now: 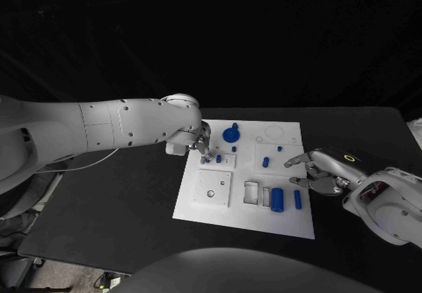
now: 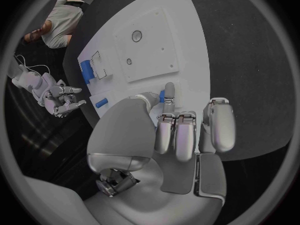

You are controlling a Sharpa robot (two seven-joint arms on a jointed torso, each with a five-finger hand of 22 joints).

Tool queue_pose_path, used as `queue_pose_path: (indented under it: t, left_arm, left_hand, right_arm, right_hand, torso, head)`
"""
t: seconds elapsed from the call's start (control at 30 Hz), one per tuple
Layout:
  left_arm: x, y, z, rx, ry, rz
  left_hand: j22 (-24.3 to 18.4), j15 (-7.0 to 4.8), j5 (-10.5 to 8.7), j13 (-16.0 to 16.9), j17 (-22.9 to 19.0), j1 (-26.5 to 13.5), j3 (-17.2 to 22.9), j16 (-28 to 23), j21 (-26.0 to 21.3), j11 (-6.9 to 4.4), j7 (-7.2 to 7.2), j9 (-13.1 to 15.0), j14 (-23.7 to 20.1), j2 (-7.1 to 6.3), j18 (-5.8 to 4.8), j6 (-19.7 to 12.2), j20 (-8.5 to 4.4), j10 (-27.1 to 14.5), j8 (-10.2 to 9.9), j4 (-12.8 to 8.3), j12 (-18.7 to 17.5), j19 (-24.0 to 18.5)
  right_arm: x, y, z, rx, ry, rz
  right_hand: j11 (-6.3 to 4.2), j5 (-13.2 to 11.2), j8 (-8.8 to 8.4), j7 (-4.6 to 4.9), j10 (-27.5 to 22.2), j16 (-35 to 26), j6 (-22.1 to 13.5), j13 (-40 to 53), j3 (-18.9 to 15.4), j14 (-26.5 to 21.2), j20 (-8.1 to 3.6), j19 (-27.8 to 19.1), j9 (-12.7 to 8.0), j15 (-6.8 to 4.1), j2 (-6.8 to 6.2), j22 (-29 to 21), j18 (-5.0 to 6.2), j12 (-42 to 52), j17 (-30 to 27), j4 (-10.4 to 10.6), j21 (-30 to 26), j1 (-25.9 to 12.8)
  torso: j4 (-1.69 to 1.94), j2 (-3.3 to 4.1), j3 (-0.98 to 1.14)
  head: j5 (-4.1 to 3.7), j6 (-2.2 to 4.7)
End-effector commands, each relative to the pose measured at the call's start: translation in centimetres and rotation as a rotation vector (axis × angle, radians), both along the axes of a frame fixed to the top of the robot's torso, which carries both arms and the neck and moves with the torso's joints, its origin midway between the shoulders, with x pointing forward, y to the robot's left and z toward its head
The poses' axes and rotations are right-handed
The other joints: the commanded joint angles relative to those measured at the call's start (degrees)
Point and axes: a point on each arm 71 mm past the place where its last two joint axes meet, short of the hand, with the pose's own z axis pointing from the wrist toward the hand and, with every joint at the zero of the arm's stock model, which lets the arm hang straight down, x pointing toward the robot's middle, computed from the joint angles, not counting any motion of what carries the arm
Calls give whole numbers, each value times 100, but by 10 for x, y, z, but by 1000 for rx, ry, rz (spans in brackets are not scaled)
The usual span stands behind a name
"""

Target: Assemble the parts on the task board

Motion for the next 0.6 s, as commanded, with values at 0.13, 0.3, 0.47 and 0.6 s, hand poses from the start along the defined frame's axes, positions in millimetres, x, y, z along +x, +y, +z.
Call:
queue_pose_path:
  t: [0.13, 0.3, 0.47, 0.6]
  left_arm:
    - [-2, 13, -4, 116, 2, 86]
    - [-2, 14, -3, 110, -5, 91]
    - [-2, 14, -3, 108, -8, 92]
    - [-2, 14, -3, 105, -10, 92]
  left_hand:
    - [1113, -27, -5, 1333, 1508, -33, 579, 14, -59, -37, -291, 37, 606, 35, 113, 221, -2, 410, 45, -554, -43, -63]
    - [1104, -23, -31, 1324, 1508, -55, 592, 14, -87, -34, -288, 60, 606, 33, 119, 206, 1, 401, 48, -560, -52, -84]
    - [1099, -15, -86, 1316, 1508, -88, 616, 14, -106, -27, -282, 98, 606, 38, 122, 180, 8, 392, 50, -570, -62, -98]
    - [1090, -9, -140, 1306, 1508, -113, 633, 14, -135, -22, -277, 126, 606, 46, 128, 160, 13, 381, 49, -574, -73, -120]
  right_arm:
    - [-1, 0, -1, -13, 3, 8]
    - [-1, 0, -2, -13, 4, 8]
    - [-1, 0, -2, -13, 5, 8]
    - [-1, 0, -2, -13, 5, 8]
  right_hand:
    - [5, 35, 16, 3, -30, -23, 41, 581, 41, 521, -10, -48, 6, 31, 2, 773, 112, -38, 1404, 7, -33, 59]
    - [7, 35, 15, 5, -39, -33, 41, 571, 42, 513, -9, -56, 6, 33, 3, 770, 114, -47, 1394, 9, -45, 58]
    - [7, 35, 15, 5, -39, -33, 41, 571, 42, 513, -9, -56, 6, 33, 3, 770, 114, -47, 1394, 9, -45, 58]
    - [8, 36, 13, 6, -50, -37, 41, 558, 45, 510, -8, -62, 6, 34, 3, 767, 115, -58, 1391, 8, -54, 60]
  torso:
    - [-5, 1, 0]
    - [-7, -5, 1]
    - [-8, -3, 1]
    - [-9, 0, 0]
  head:
    - [-4, 0]
    - [-1, 0]
    - [-1, 0]
    - [-5, 0]
